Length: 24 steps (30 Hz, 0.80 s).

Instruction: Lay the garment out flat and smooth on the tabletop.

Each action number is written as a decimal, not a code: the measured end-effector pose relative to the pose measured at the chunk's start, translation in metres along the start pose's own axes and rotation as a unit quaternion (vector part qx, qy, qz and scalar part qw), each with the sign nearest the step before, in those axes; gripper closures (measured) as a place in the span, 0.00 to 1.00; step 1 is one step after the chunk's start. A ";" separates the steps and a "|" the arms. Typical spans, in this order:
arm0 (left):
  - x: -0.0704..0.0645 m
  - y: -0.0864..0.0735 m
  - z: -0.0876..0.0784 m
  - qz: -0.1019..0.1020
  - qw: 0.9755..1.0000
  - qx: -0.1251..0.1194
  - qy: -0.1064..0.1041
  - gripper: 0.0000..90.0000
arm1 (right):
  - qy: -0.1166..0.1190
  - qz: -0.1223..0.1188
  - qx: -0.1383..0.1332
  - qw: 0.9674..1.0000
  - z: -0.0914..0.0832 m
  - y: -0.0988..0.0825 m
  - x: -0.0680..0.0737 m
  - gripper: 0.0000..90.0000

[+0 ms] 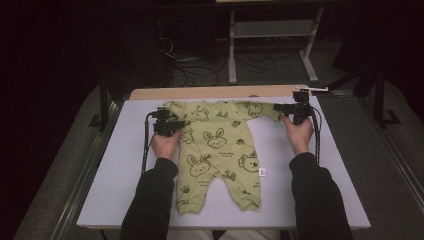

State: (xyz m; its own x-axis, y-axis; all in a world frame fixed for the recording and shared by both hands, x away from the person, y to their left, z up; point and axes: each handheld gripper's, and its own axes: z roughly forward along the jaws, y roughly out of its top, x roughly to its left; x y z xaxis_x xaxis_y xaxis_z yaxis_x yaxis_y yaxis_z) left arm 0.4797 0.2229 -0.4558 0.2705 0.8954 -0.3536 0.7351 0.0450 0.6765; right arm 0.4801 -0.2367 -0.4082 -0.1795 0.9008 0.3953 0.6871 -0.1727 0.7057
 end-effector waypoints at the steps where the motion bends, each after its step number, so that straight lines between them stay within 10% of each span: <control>1: 0.000 0.000 0.000 -0.001 1.000 0.000 -0.001 0.91 | -0.002 -0.007 -0.003 1.000 0.000 0.000 0.001 0.62; 14: 0.000 0.000 0.000 0.000 1.000 0.000 -0.001 0.90 | -0.019 -0.080 0.018 0.996 0.011 -0.027 0.000 0.58; 18: -0.001 0.001 0.000 0.005 1.000 0.003 0.002 0.91 | -0.022 -0.087 0.012 0.996 0.009 -0.030 -0.001 0.85; 24: -0.001 0.002 0.000 0.018 1.000 0.006 0.006 0.91 | 0.031 -0.071 0.014 0.997 -0.010 -0.009 -0.005 0.90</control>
State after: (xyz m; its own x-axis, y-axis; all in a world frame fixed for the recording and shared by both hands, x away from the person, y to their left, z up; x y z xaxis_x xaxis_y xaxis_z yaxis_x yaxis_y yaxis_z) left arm 0.4809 0.2220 -0.4541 0.2895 0.9014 -0.3219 0.7326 0.0077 0.6806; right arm 0.4680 -0.2434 -0.4108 -0.3183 0.8893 0.3284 0.6715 -0.0331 0.7402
